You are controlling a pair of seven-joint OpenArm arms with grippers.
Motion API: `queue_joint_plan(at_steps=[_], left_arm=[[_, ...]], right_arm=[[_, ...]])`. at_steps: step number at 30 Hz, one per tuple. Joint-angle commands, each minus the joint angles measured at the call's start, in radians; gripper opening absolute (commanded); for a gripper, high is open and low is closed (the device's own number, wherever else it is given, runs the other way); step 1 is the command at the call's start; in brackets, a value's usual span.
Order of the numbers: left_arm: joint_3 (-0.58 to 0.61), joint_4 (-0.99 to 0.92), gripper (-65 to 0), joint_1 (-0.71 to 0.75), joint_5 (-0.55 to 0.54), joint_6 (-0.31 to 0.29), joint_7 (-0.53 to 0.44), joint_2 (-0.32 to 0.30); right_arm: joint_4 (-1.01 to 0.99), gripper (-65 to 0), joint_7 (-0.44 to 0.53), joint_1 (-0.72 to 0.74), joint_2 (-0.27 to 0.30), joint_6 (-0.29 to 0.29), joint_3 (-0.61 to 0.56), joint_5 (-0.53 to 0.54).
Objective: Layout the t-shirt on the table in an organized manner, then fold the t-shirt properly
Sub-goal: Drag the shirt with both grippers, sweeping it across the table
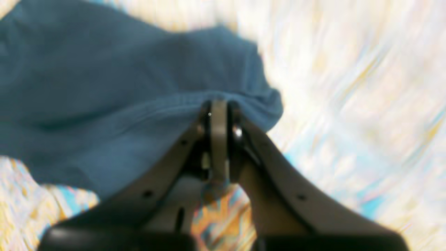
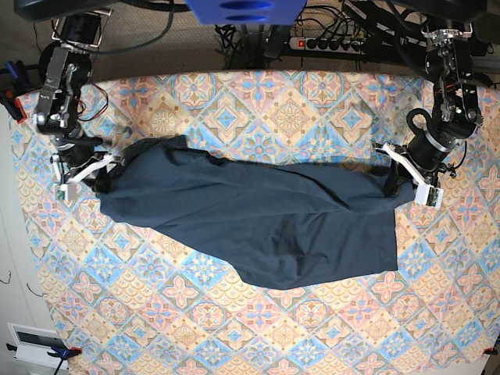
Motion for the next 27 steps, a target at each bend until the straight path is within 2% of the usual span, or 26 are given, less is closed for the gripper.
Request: queue_joint_plan(at_steps=[1, 8, 12, 17, 21, 27], left_arm=[[-0.01, 0.027, -65.0, -0.023, -0.012, 0.0, -0.027, -0.016], [-0.01, 0.033, -65.0, -0.1, -0.013, 0.0, -0.027, -0.016], [-0.01, 0.033, -65.0, -0.167, -0.013, 0.0, -0.027, -0.018], [-0.01, 0.033, -65.0, -0.265, -0.013, 0.0, -0.027, -0.018], [-0.01, 0.033, -65.0, -0.376, -0.012, 0.0, -0.026, -0.018], [-0.001, 0.027, -65.0, -0.555, -0.002, 0.0, -0.016, -0.014]], right_arm=[[0.038, -64.8, 0.018, 0.009, 0.016, 0.003, 0.013, 0.009], [0.177, -64.8, 0.027, 0.018, 0.022, 0.003, 0.023, 0.009], [0.205, -64.9, 0.027, 0.018, 0.019, 0.008, 0.099, 0.009], [0.199, -64.9, 0.026, 0.121, 0.019, 0.117, 0.171, 0.117], [0.196, -64.9, 0.018, 0.236, 0.023, 0.12, 0.185, 0.17], [0.071, -64.9, -0.002, 0.349, 0.103, 0.123, 0.181, 0.173]])
